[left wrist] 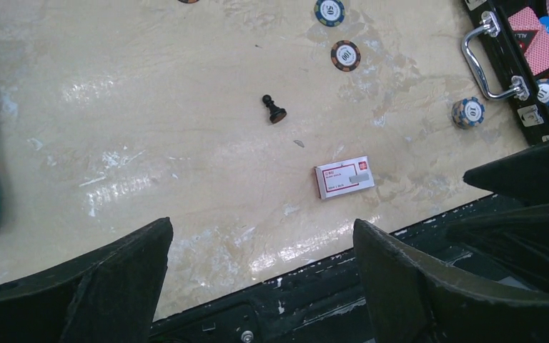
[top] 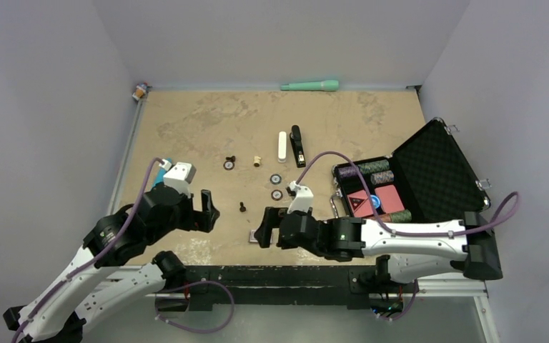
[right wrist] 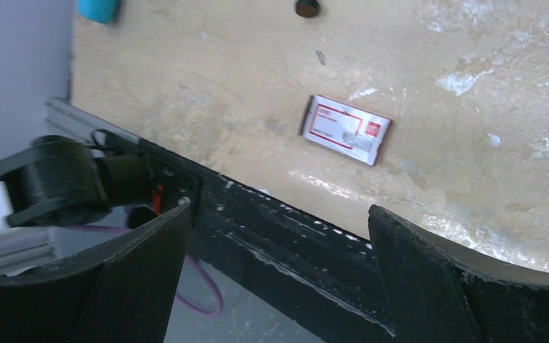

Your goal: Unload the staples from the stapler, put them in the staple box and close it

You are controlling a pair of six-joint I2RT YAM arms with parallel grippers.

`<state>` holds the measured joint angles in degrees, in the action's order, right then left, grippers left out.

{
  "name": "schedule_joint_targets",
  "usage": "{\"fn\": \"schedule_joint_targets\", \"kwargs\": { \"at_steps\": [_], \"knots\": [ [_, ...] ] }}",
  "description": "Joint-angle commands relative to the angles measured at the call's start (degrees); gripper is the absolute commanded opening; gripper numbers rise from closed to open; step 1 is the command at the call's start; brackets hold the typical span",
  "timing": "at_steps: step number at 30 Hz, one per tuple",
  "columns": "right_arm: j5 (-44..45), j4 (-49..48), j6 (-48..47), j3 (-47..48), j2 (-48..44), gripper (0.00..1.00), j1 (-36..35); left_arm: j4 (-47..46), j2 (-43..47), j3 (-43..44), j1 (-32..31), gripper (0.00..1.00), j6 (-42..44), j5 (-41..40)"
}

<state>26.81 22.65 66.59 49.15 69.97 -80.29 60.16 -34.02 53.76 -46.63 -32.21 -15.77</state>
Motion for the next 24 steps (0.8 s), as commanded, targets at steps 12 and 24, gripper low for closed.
{"fn": "schedule_joint_targets", "kwargs": {
  "at_steps": [12, 24],
  "knots": [
    [7.86, -10.74, -9.01, -9.19, -29.74, 0.99, -0.57, -1.62, 10.21, -0.73, -0.24, 1.0, 2.64, -1.91],
    [13.33, -7.05, -11.81, -16.54, -56.37, 0.99, -0.57, -1.34, 11.28, -0.84, -0.24, 1.0, 2.06, -1.78]
  ]
}}
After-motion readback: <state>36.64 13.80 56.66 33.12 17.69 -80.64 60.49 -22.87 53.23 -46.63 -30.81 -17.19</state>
